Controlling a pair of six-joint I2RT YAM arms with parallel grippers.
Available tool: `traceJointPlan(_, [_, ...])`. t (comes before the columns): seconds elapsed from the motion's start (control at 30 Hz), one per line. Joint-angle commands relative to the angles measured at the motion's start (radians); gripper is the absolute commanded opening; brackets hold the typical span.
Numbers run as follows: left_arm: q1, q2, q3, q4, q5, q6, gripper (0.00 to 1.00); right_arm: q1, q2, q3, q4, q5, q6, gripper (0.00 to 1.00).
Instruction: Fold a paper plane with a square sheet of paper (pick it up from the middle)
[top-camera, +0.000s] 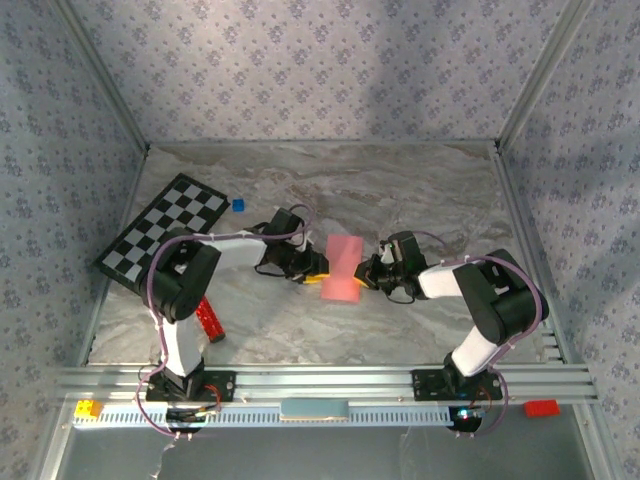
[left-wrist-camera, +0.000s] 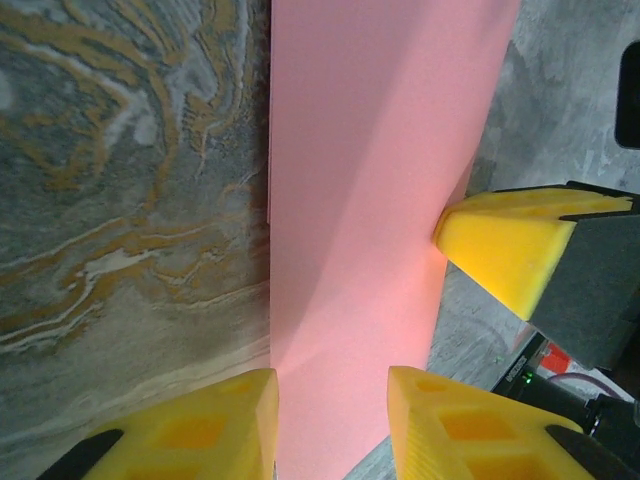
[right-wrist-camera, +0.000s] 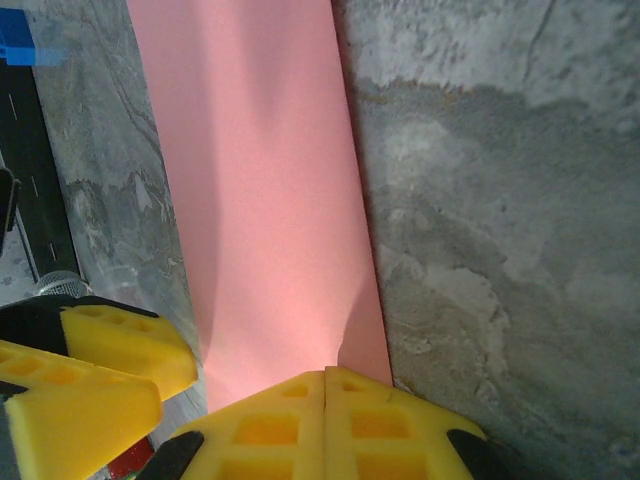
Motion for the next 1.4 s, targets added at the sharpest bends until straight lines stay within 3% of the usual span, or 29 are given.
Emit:
traceJointPlan(0.0, [-0.003,0.019,0.023,-0.016,0.018,-0.003,0.35,0.013,0.038,-0.013,-0.040,0.068,0.003,0.06])
traceJointPlan(0.27, [-0.002,0.024,0.021,-0.026,0.001,0.004,0.36,0.015,0.040,-0.013,-0.045,0.068,-0.002,0.06])
traceJointPlan(1.1, [0.001,0.035,-0.019,0.091,-0.002,-0.092,0.25,0.017,0.030,-0.012,-0.048,0.070,-0.005,0.06])
traceJointPlan(1.37, [0.007,0.020,-0.030,0.102,-0.009,-0.109,0.09,0.019,0.021,-0.010,-0.011,0.039,-0.020,0.09])
